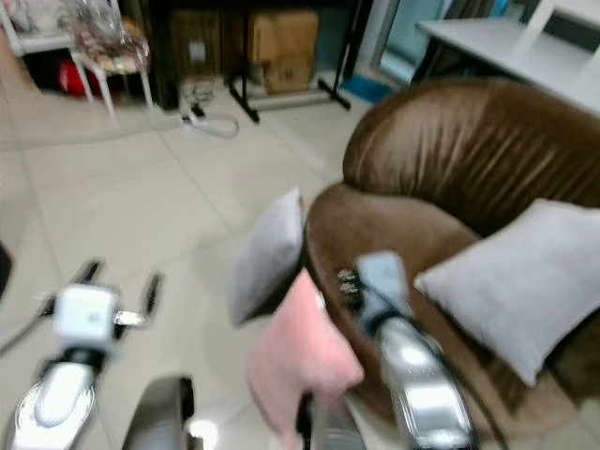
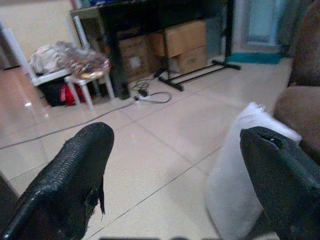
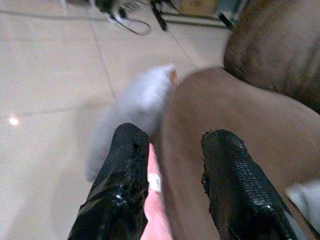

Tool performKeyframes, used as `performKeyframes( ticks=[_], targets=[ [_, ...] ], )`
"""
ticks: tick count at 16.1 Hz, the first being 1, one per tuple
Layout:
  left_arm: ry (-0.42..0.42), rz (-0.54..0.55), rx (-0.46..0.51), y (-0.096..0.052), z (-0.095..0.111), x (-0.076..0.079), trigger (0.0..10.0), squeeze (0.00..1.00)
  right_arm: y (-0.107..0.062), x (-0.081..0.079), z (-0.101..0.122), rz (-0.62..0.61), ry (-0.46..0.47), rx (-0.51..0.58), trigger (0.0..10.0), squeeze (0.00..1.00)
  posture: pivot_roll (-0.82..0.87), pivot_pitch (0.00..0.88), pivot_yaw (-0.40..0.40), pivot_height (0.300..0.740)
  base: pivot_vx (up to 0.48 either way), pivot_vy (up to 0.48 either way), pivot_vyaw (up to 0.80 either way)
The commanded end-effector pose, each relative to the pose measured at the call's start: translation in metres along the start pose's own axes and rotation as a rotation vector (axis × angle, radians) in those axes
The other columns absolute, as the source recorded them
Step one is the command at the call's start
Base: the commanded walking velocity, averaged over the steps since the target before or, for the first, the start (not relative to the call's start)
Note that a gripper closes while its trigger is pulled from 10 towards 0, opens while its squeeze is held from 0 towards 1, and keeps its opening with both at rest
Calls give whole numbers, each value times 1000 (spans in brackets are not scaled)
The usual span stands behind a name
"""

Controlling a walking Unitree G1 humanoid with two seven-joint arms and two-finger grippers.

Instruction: Move the pillow to the sofa from floor

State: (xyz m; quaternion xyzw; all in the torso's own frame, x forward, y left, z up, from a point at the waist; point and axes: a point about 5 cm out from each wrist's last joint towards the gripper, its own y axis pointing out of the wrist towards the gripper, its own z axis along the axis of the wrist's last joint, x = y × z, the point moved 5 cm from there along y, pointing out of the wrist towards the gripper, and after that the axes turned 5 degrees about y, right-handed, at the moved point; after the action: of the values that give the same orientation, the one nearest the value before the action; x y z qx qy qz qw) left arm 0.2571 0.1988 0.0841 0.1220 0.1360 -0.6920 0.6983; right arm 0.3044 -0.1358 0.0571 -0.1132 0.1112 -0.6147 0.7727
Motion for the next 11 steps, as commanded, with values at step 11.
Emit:
performKeyframes(
  ticks=[11],
  targets=[
    [-12, -49, -11, 2, -1, 16, 10000, 0, -5, 24, -6, -72, -12, -34, 10000, 0, 3, 48, -112, 585, 155, 0, -179]
  ],
)
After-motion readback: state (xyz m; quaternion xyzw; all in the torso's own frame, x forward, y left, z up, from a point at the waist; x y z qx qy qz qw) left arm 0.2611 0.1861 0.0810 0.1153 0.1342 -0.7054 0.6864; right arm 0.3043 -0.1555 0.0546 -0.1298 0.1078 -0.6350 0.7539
